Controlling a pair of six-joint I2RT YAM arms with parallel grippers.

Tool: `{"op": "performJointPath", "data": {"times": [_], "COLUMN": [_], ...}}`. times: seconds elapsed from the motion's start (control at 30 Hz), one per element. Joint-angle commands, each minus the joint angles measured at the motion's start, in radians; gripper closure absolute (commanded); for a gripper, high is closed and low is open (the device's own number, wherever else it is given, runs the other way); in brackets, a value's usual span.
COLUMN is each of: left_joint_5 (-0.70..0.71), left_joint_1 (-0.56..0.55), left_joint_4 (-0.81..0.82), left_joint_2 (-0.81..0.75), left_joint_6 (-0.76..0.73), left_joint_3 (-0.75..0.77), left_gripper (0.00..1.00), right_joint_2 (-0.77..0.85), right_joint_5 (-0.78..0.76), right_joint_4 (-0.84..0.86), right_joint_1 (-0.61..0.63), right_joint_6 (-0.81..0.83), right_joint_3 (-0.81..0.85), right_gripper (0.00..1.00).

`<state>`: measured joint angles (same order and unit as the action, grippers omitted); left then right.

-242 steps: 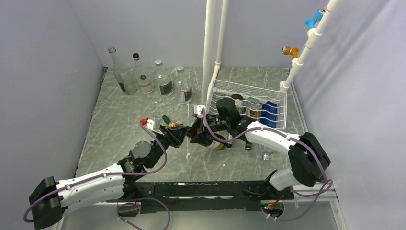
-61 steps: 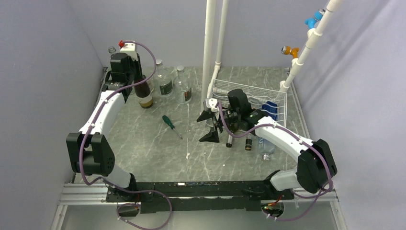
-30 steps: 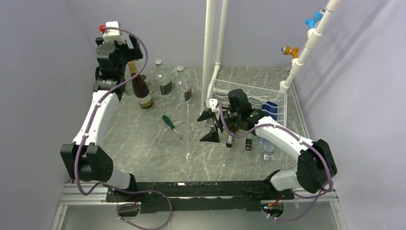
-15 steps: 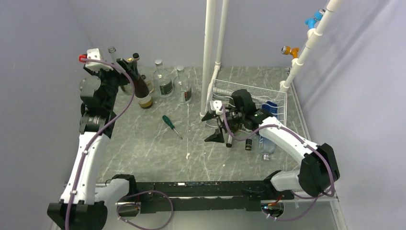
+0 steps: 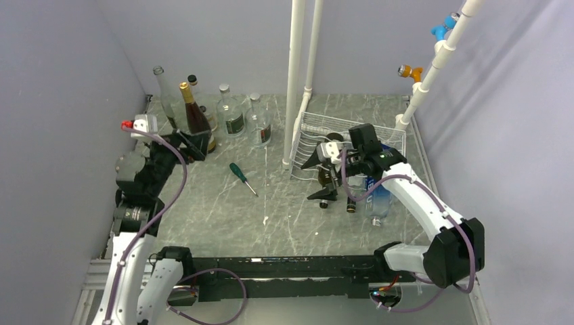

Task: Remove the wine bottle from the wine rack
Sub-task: Place the wine bottle at the center of the board, then pick up the wine bottle from the wine rack.

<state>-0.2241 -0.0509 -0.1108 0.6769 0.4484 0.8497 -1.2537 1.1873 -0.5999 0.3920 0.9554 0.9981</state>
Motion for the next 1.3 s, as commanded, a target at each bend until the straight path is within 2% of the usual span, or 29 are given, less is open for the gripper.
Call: {"op": "performJointPath", "data": {"times": [0.0,0.17,0.37,0.57,0.67,0.93,1.13,1.27], "left_joint_5": [-0.089,-0.129,-0.209,-0.368,-0.418,-0.248,-0.122,-0.069], "left_joint_1": [0.005,0.004,0.005,-0.001,-0.040,-0.320,-0.494,-0.554], "left_joint_4": [-0.014,-0.065,0.050,0.096,0.137,0.072,0.158,0.235], "left_joint_2": [-0.064,-0.114,-0.201,-0.157,-0.145,-0.125,-0.105,-0.086], "left_joint_6": [0.120,0.190,0.270,0.297,0.287,0.194,0.177,0.174], "left_joint_3": [-0.077,-0.145,-0.292,-0.325,-0.342,-0.336,-0.375,-0.422], "left_gripper": [0.01,0.00,0.00,0.00,0.00,0.00,0.00,0.00], "right_joint_2": [0.047,0.126,0.191,0.248,0.275,0.327,0.326,0.310], "right_joint_5": [0.146,0.151,0.161,0.143,0.132,0.119,0.128,0.093], "right_joint_4": [-0.114,-0.028,0.057,0.081,0.092,0.107,0.055,0.054], "right_joint_1": [-0.061,-0.136,-0.233,-0.335,-0.385,-0.550,-0.604,-0.609], "right_joint_6": [0.130,0.045,-0.043,-0.100,-0.137,-0.245,-0.222,-0.231], "right_joint_3": [0.032,-0.028,-0.088,-0.125,-0.141,-0.156,-0.144,-0.138], "right_gripper": [0.00,0.00,0.00,0.00,0.00,0.00,0.00,0.00]}}
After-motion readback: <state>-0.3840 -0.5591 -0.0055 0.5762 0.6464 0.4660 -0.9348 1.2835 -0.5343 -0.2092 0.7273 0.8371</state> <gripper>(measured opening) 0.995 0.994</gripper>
